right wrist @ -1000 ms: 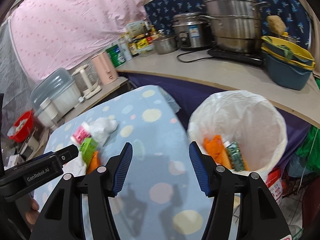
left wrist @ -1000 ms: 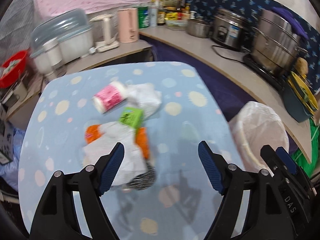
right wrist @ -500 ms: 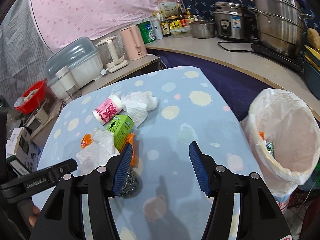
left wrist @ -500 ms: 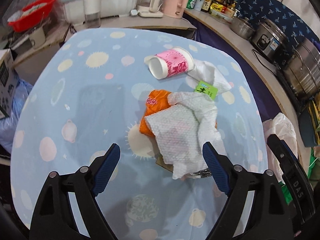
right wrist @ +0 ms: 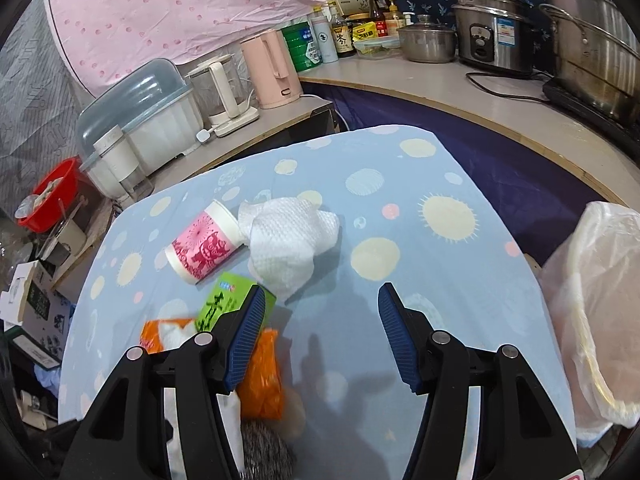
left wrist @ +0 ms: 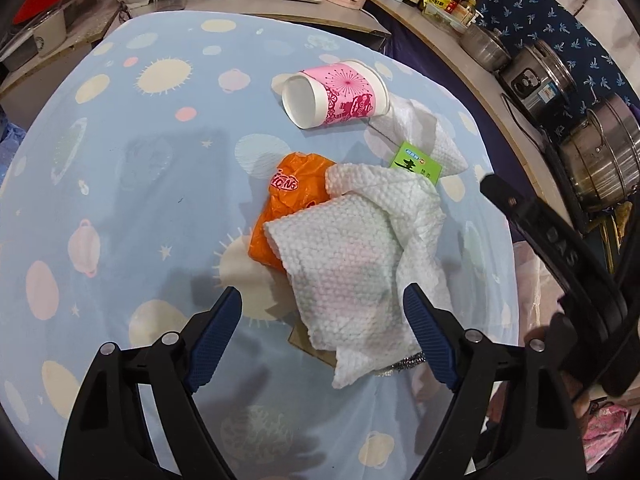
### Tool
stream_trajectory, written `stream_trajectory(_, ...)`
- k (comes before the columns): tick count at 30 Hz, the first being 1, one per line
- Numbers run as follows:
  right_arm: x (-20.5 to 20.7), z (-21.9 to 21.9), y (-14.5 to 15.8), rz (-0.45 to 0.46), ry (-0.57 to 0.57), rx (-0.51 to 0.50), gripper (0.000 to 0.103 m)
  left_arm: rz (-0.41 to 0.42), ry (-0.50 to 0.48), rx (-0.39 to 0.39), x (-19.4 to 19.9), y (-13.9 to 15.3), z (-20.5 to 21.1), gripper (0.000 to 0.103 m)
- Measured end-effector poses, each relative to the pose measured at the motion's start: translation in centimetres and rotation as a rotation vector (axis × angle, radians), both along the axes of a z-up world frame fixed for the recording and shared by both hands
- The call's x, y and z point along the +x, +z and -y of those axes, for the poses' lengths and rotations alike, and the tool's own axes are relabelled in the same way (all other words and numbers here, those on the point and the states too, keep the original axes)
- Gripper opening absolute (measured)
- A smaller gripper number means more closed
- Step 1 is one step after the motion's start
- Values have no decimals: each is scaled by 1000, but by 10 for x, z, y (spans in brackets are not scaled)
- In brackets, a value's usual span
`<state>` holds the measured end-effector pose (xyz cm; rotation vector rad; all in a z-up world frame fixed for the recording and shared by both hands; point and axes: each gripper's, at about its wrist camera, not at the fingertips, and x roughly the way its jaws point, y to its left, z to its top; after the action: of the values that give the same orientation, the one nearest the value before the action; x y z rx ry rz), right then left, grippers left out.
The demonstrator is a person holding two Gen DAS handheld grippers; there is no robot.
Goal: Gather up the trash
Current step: 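Move both grippers back from the bin to the tissues on the table, then pinch a white tissue with each gripper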
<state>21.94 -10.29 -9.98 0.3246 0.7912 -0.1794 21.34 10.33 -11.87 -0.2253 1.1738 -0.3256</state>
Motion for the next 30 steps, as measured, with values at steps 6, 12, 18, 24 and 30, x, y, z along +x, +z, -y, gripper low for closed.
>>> stream_trajectory(6,30,2,-10,-15,11,23,57,-14,-18,-9,7,-6,1,62)
stream_trajectory(12,52,-7,-19,-33,58,3,47,-18,-48,-26,10,-6,4,39)
stream_trajectory(18,51,-9,-21,-48,83,9,9,-5,-62,-27,8,-1,6,21)
stream_trajectory(24,28,-8,-5,-7,77,7,6,8,-61,-26,4,6,5,7)
stream_trajectory(30,-7,1,17,44,45,12,6,50,-62,-36,-7,27,6,5)
